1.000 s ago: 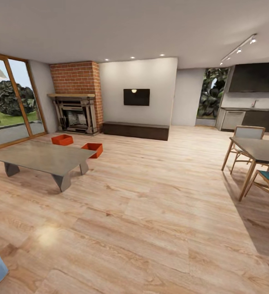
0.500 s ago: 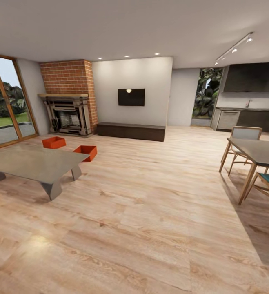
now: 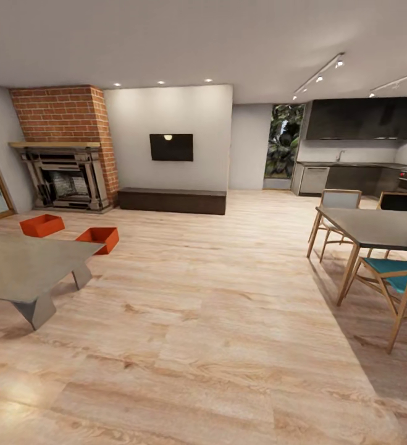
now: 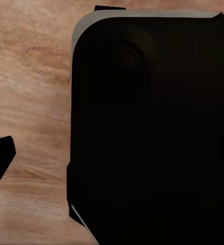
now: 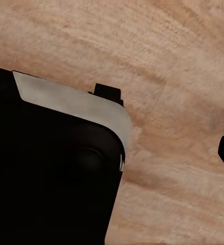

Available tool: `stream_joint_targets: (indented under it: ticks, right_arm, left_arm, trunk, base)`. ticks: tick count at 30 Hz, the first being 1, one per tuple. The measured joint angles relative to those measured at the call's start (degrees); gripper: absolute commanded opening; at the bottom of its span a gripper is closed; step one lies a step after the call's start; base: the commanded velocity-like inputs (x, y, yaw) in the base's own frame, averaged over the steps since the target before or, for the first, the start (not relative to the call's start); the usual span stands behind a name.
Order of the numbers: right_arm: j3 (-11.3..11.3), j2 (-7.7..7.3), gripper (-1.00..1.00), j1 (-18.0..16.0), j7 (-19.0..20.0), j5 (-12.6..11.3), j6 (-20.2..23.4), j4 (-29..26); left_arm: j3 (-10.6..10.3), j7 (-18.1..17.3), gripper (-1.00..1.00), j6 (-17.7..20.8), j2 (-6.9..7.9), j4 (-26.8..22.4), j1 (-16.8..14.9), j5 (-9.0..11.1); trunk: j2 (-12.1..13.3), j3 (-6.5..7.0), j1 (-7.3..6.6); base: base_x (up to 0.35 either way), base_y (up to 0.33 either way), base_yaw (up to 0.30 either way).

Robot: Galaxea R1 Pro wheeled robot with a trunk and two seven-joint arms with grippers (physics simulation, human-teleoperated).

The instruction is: Move the two storage containers from the living room to the garage. In the garage, place one container on the floor and stack the other container on top of it (either order is fine).

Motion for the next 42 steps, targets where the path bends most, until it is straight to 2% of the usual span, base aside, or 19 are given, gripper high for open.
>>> stream_joint_targets:
  ticks: [5,8,15,32,42]
  right_arm:
    - [0.0,0.0,1.0,-0.01,0.0,0.01,0.01,0.0]
    - [0.0,0.06,1.0,-0.01,0.0,0.01,0.02,0.0]
    - [0.0,0.15,1.0,-0.01,0.0,0.04,0.02,0.0]
    - [0.0,0.0,1.0,-0.01,0.0,0.08,-0.04,0.0]
    - [0.0,-0.1,1.0,-0.01,0.0,0.01,-0.07,0.0]
  left_arm:
    - [0.0,0.0,1.0,-0.02,0.0,0.01,0.0,0.14]
    - [0.01,-0.05,1.0,-0.03,0.0,0.01,0.0,1.25]
    - [-0.04,-0.08,1.0,-0.03,0.0,0.02,0.0,1.74]
    - [-0.06,-0.08,1.0,-0.04,0.06,0.02,0.0,1.82]
    - [-0.07,-0.08,1.0,-0.06,0.09,0.01,0.0,1.84]
  trunk:
    - [0.0,0.0,0.0]
    - [0.0,0.0,0.0]
    - [0.0,0.0,0.0]
    - [0.0,0.0,0.0]
    - [0.0,0.0,0.0]
  base:
    - [0.325,0.0,-0.078]
    - [0.325,0.0,-0.011]
    - [0.325,0.0,0.01]
    - [0.325,0.0,0.2]
    - [0.325,0.0,0.019]
